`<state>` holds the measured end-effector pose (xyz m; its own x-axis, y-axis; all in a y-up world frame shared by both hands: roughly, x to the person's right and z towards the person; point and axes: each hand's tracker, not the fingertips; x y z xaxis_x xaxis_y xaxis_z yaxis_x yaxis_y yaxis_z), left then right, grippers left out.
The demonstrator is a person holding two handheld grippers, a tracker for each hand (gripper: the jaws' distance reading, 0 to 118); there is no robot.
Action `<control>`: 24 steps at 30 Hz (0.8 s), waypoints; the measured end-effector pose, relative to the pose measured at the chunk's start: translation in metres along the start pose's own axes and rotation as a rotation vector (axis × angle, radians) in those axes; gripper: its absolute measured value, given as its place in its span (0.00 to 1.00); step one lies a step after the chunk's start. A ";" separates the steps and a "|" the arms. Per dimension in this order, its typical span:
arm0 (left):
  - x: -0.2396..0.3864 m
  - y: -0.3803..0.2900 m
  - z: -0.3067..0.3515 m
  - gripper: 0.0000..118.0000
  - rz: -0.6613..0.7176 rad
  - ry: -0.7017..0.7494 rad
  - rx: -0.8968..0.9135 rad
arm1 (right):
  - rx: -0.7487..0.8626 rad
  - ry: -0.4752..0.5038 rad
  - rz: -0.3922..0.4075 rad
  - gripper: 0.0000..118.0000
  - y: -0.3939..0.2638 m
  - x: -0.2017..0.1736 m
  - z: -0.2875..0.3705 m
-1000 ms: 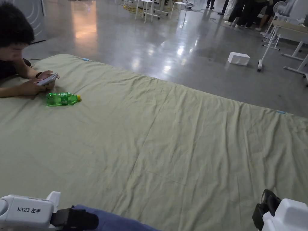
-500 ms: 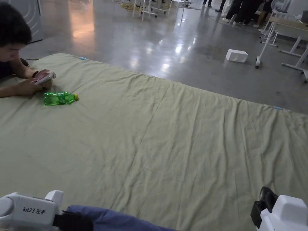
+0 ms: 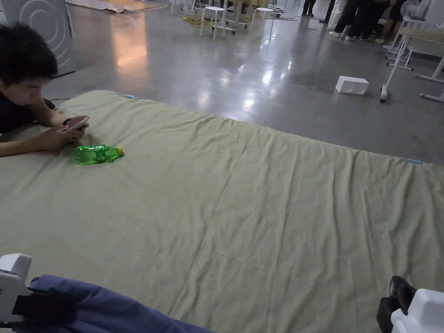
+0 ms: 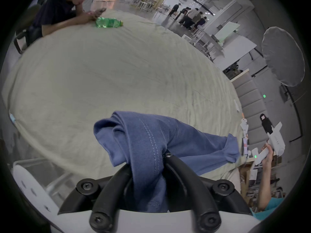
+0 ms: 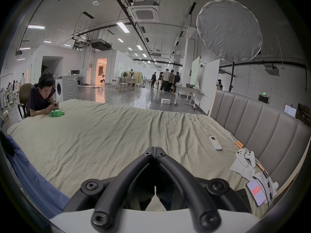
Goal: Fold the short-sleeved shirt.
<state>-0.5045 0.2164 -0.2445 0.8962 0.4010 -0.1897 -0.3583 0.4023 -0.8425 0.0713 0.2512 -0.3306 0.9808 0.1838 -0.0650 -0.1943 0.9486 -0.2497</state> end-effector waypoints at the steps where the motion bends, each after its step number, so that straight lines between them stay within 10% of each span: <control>1: 0.008 -0.003 0.007 0.08 -0.007 -0.005 0.003 | 0.001 0.002 -0.004 0.00 0.001 0.000 -0.001; 24: 0.205 -0.056 -0.093 0.08 -0.017 -0.196 -0.150 | -0.038 0.015 -0.060 0.00 -0.021 0.020 0.004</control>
<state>-0.2762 0.1997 -0.2835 0.8289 0.5529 -0.0854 -0.2874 0.2897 -0.9129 0.0951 0.2357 -0.3230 0.9904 0.1232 -0.0630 -0.1364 0.9471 -0.2904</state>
